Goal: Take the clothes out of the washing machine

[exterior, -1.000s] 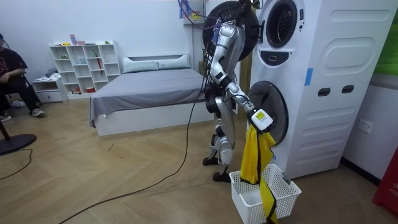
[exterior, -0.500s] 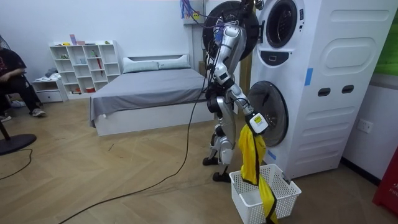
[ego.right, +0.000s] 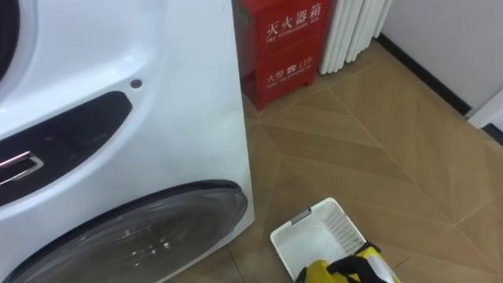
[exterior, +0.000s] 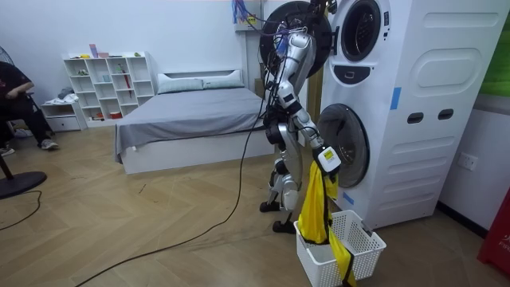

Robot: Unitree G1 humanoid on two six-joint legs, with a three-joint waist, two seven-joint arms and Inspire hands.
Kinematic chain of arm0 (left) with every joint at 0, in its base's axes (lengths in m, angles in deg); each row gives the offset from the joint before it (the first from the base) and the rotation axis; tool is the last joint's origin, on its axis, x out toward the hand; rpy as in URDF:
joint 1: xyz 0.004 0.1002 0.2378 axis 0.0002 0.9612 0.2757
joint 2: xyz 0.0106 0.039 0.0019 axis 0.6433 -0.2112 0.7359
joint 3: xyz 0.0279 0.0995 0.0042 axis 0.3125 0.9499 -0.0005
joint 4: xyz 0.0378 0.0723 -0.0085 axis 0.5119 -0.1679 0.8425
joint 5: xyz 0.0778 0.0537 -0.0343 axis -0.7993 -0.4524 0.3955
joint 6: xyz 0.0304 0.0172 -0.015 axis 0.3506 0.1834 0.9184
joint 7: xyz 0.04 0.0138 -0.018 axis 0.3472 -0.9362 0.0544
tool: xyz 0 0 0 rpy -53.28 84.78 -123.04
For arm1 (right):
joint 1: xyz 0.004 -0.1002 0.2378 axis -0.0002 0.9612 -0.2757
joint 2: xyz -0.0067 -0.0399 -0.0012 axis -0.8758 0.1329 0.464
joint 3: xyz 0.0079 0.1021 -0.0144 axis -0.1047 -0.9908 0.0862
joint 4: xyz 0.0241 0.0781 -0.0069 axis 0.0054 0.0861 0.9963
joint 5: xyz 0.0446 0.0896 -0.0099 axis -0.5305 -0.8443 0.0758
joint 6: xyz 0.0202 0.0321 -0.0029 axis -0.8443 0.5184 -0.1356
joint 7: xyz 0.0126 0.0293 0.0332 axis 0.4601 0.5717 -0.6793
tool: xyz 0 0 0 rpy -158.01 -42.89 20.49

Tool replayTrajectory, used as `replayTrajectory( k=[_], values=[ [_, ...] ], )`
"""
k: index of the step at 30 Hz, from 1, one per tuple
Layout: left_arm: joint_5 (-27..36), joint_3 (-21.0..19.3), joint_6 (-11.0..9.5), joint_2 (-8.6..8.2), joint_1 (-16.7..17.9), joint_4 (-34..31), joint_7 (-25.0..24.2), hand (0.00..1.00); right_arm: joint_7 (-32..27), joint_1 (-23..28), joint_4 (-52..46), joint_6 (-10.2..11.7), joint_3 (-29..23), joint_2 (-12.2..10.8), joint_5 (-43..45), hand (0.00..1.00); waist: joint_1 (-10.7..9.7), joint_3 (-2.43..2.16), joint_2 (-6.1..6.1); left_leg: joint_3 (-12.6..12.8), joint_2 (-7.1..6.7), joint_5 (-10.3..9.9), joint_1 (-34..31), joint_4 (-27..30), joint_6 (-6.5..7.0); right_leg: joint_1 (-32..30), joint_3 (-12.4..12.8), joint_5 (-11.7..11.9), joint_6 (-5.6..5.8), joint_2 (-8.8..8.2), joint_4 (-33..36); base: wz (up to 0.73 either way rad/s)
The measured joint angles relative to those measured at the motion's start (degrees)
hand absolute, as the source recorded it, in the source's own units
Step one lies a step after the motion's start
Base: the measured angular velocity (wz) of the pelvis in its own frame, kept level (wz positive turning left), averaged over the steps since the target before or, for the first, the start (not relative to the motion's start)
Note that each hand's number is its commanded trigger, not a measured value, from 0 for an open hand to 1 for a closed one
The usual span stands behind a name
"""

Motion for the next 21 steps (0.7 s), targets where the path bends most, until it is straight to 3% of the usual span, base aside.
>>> replayTrajectory(
  k=[6,21],
  values=[
    [0.0,1.2,0.0,-0.06,0.0,0.6,0.1,0.00,-1.2,-0.1,0.6,0.0,1.1,-0.9,-0.1,0.00,0.3,0.17,-0.53,0.0,0.02,0.0,-0.2,0.0,0.00,-0.3,-0.1,0.0,0.03,0.02,0.0,0.00],
    [-0.1,1.2,1.2,-0.02,0.8,0.7,0.2,0.00,-4.8,-1.1,0.7,0.1,1.3,-1.3,2.5,0.00,2.8,0.05,0.07,0.1,0.07,0.1,-1.5,0.0,0.02,-1.3,-0.6,0.0,0.02,-0.13,0.1,0.01]
  ],
)
